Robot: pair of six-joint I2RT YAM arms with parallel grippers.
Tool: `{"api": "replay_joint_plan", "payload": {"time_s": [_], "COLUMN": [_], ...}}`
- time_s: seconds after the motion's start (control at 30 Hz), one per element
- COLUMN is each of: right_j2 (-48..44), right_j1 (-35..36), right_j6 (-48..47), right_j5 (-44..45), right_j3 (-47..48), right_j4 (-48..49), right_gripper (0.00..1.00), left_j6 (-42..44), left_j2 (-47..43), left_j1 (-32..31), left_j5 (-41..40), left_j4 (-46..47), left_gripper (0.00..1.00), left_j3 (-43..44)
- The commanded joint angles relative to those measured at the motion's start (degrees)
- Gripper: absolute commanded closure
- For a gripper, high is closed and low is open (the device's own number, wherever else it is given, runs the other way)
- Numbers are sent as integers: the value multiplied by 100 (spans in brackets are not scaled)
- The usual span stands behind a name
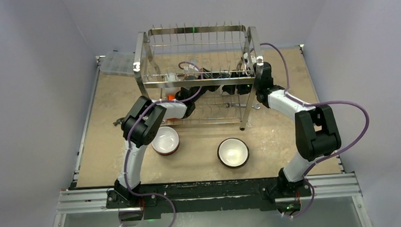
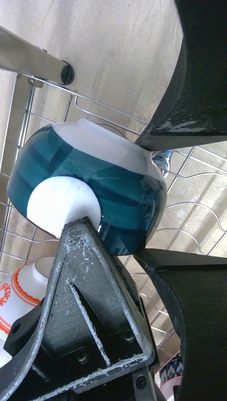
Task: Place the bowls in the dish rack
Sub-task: Place the bowl in the dish rack.
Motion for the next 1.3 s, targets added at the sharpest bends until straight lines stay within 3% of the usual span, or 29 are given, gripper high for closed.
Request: {"api": "replay_joint_plan", "payload": {"time_s": [0.0,0.07,0.27,0.4,0.8,1.27], "right_j2": [-379,-450,-544,-567,-380,-520], "right_j1": [137,135,148,188,521,634], "right_j6": [-263,-305,-534,-704,-970,-1034], "right_j5": [794,980,1237,1368,2618,3303], "right_j3": [198,201,298,352,553,414], "right_j4": [119,48,-186,-291,-707,-501], "right_gripper": [100,100,100,100,100,100], "left_j6": [429,530,1020,1496,2879,3080], "left_j2": [-463,-509,-649,-739,-1257,-1200], "left_j1": [68,85,96,92,88,97], "left_j5": [297,319,384,462,16,197], "left_j4": [-120,-183,-423,-848,-2179,-2283], "left_gripper": [100,96,68,57,50,48], "left_j3": [-27,-41,-17,144,291,388]}}
